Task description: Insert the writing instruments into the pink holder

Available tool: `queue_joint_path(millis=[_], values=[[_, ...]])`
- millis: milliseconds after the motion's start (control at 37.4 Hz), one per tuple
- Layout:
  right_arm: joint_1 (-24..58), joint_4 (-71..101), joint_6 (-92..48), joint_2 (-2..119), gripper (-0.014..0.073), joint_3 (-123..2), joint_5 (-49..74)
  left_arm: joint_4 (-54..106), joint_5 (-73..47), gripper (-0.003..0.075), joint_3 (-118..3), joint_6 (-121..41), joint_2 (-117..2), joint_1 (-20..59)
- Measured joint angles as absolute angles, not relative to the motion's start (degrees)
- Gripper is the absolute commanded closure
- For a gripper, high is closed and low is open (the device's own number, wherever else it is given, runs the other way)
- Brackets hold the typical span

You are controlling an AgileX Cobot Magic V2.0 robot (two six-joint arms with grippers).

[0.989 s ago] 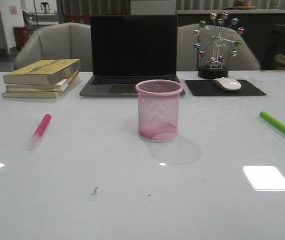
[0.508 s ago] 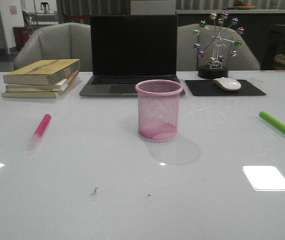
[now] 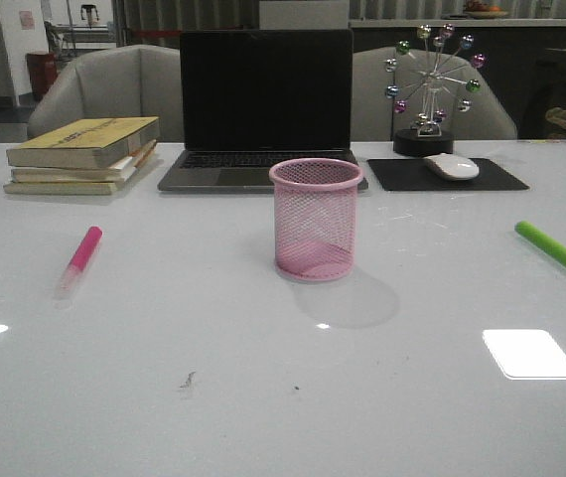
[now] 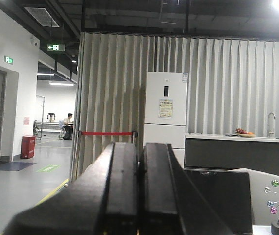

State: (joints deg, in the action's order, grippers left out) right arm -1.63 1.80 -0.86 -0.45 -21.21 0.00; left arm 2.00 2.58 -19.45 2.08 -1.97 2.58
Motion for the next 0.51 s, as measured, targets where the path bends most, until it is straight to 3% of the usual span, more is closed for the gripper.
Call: queue_joint_path(millis=[508], values=[[-1.63, 1.80, -0.76, 20.66, 0.0564, -41.68, 16.31, 2.67, -19.16, 0.0629, -44.79, 2.08, -27.43, 2.58]])
